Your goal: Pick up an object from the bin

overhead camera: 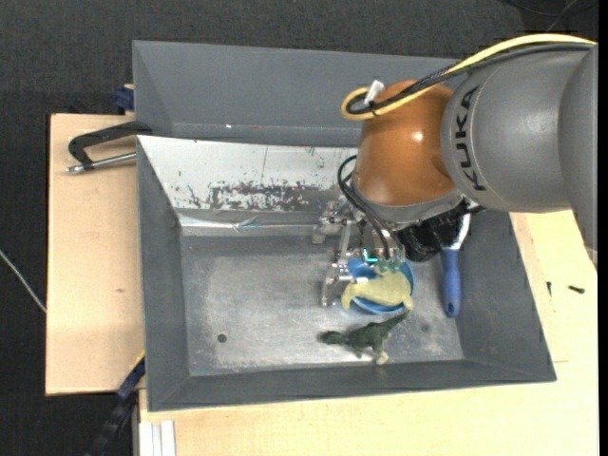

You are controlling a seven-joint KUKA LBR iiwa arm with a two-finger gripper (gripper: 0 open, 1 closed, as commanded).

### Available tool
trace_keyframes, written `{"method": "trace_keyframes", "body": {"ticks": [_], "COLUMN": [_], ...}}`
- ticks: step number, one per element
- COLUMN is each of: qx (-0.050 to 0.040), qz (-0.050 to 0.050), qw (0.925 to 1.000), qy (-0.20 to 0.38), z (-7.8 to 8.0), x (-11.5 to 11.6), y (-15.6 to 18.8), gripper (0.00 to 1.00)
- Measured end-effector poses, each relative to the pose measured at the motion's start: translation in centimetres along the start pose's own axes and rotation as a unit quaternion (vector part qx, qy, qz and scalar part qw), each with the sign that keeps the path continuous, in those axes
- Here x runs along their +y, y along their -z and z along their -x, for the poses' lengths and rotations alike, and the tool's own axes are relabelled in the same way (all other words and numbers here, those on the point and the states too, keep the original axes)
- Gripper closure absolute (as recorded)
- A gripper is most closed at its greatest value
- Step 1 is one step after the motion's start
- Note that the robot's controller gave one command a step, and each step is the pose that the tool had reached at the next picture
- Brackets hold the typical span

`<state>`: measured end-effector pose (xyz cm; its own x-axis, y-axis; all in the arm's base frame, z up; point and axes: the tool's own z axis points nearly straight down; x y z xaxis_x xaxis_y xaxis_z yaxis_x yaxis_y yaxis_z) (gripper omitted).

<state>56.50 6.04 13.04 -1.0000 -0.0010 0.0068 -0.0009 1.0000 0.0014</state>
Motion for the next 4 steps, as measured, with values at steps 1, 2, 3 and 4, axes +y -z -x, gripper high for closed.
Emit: {"method": "trace_keyframes", "body": {"ticks": [1, 2, 3, 4], "qx": [-0.0048, -0.0043, -0.0064, -0.0056], "qz": [0.001, -0.001, -0.001, 0.001], "qw": [0.9997, 0.9999, 0.9942, 0.9871], "qy": [0.022, 0.009, 0.107, 0.160], "z": [0.1, -3.3, -6.6, -6.8], "x": [-8.2, -10.7, -10.7, -11.4], "y": [-5.9, -2.8, -2.3, -6.0], "gripper": [0.00, 0.00, 0.00, 0.00]}}
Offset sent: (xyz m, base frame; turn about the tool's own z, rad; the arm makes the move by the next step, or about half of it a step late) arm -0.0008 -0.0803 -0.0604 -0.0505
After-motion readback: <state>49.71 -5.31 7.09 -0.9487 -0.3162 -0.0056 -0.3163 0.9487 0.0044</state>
